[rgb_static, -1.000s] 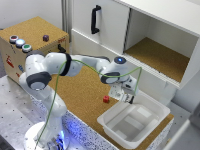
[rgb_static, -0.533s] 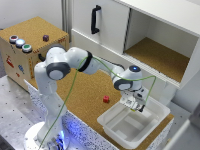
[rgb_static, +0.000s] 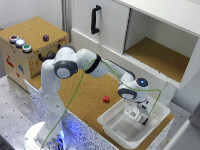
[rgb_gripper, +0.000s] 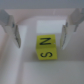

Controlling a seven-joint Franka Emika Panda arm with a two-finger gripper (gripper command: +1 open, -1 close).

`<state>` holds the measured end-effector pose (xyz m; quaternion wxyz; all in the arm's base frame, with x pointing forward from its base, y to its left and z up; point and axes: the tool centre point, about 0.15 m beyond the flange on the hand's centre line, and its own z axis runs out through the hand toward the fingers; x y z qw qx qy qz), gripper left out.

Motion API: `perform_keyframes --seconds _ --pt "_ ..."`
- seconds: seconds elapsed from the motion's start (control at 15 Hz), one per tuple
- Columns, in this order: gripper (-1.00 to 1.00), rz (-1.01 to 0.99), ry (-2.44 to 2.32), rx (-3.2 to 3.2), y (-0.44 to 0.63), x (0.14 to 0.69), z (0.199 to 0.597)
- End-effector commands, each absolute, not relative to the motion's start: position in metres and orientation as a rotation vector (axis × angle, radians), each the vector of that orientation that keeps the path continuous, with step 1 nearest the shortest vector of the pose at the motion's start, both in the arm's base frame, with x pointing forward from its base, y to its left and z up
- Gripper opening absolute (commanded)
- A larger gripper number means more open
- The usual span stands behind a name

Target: Place the yellow block inside the box

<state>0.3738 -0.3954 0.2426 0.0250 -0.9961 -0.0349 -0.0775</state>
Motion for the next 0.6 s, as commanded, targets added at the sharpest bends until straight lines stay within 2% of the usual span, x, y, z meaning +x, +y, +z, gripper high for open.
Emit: perform_keyframes --seconds 0.0,0.27,0.53 --pt "1.00 -0.361 -0.236 -3.089 -0.346 0.351 0.290" --pt "1.00 -0.484 -0.423 -3.042 -0.291 0.343 0.329" --pt "1.00 -0.536 -0.662 -3.005 -0.210 0.358 0.349"
